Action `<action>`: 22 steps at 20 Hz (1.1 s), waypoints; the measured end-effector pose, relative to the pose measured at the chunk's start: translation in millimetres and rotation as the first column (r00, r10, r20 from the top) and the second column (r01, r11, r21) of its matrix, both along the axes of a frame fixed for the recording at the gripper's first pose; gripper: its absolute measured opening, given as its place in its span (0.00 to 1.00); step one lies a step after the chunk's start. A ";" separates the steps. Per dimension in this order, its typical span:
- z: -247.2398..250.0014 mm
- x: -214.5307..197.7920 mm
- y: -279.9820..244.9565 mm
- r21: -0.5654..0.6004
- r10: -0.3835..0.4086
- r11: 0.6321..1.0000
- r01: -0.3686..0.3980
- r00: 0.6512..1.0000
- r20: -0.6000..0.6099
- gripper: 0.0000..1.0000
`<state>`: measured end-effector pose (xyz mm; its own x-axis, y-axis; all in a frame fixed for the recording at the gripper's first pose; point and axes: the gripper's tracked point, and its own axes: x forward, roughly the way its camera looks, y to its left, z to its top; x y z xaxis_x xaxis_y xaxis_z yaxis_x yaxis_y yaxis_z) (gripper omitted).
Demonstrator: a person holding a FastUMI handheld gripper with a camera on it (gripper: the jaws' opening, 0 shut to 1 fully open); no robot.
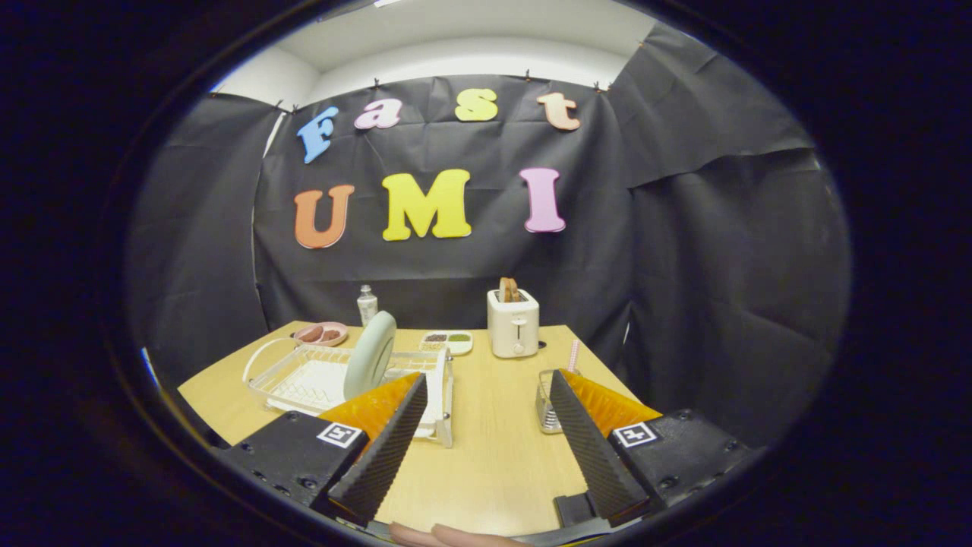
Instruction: Take the plate from the dish rack, then take the spoon from the basket and place it into the plate.
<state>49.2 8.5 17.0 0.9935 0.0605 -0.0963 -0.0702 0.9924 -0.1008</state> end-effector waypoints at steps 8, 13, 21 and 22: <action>49.4 78.5 41.0 -0.006 0.052 0.999 -0.053 0.991 -0.127 1.00; 46.7 130.6 104.3 0.007 0.122 0.992 -0.125 0.951 -0.285 1.00; 24.0 189.4 189.9 0.015 0.140 0.988 -0.152 0.857 -0.496 0.94; 19.6 193.1 194.9 -0.014 0.117 0.989 -0.147 0.841 -0.529 0.91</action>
